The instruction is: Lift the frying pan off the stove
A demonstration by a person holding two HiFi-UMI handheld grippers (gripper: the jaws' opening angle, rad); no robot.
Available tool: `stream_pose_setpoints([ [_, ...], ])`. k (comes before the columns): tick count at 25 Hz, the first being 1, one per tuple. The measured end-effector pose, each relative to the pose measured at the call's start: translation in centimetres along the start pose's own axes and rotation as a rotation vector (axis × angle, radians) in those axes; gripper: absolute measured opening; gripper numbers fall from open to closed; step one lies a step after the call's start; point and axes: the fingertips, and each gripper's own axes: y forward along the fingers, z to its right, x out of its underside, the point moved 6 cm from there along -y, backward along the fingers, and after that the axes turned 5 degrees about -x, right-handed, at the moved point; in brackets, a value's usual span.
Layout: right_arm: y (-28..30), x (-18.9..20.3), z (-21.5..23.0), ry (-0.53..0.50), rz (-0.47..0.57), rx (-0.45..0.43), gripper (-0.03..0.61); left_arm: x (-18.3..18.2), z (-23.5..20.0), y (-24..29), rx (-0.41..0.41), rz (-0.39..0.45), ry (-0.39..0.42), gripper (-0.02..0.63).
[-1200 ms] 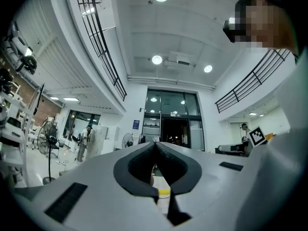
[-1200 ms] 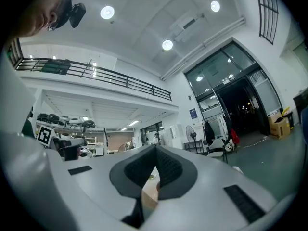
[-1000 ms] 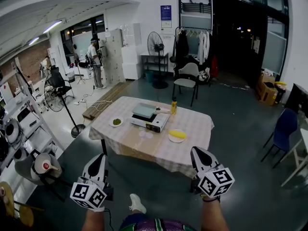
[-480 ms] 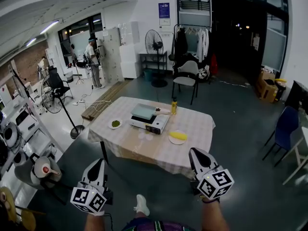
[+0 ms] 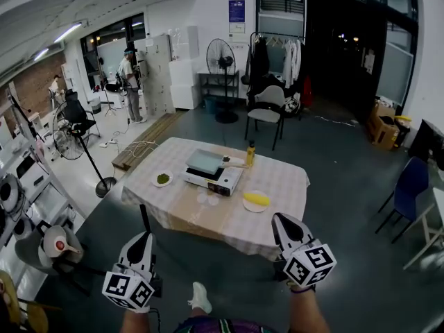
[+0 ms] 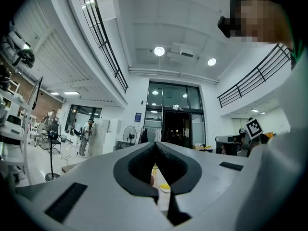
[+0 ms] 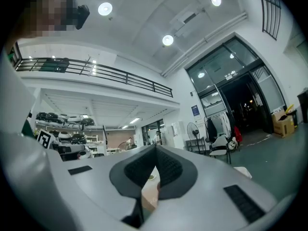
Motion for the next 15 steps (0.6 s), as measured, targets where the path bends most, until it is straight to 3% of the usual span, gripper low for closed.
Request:
stream_pose_setpoints([
  [15,9.2,-2.0,2.5,-0.053,-0.012,0.018,0.006,-0.2,-6.6,6.6,-0.042,-0.02,-0.013,0.021],
])
